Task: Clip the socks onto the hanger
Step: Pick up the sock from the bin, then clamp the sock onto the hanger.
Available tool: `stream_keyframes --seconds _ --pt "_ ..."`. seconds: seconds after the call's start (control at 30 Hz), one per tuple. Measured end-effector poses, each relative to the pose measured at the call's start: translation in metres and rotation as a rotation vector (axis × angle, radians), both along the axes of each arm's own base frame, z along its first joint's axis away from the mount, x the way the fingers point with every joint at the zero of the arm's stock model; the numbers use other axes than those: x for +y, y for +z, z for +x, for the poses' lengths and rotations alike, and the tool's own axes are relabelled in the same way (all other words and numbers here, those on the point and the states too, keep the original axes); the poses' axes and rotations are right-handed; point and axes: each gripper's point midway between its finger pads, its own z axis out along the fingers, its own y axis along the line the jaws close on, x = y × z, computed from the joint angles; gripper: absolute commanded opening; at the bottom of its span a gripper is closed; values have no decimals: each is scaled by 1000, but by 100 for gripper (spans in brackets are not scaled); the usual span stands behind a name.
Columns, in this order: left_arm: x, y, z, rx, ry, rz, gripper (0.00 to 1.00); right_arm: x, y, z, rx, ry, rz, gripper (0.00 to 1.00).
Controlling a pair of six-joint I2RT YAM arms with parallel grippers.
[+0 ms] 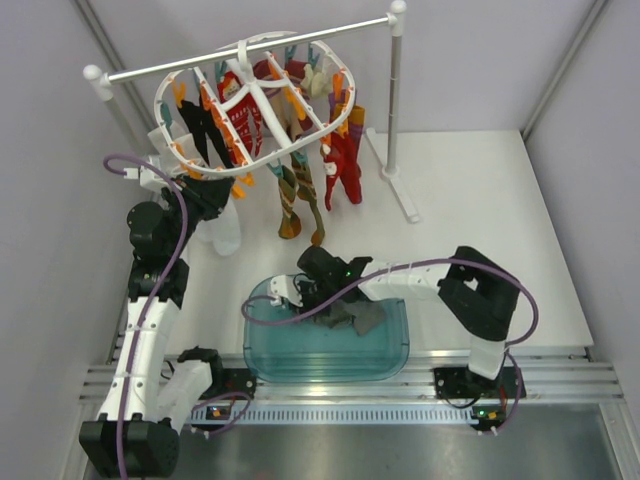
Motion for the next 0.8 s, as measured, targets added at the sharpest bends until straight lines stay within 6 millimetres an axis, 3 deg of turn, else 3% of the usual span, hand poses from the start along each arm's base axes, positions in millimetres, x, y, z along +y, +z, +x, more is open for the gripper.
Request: stream_keyframes --seconds 0.07,0.13,0.2,0.27,0.37,0.43,0.53,0.6,0.8 --pt "0 0 0 0 0 0 0 2 17 -2 14 -12 19 0" --pt "0 0 0 0 0 0 0 7 45 -3 17 -23 69 0" --pt "0 -1 0 2 0 -1 0 16 92 -3 17 -37 166 0" --pt "0 -2 0 4 0 -1 0 24 152 -3 3 -46 299 0" --pt "0 -2 0 5 -1 -2 0 25 226 -5 1 -54 475 0" --pt "0 -2 0 5 -1 -4 0 19 261 -1 8 -76 568 0" --pt "0 -2 0 5 -2 -5 0 9 287 13 -3 -130 638 0" --pt "-1 -2 -1 4 -4 -5 0 5 294 26 -34 -167 658 0" --pt "-2 2 -4 -6 -9 -11 0 9 291 62 -170 -243 666 0"
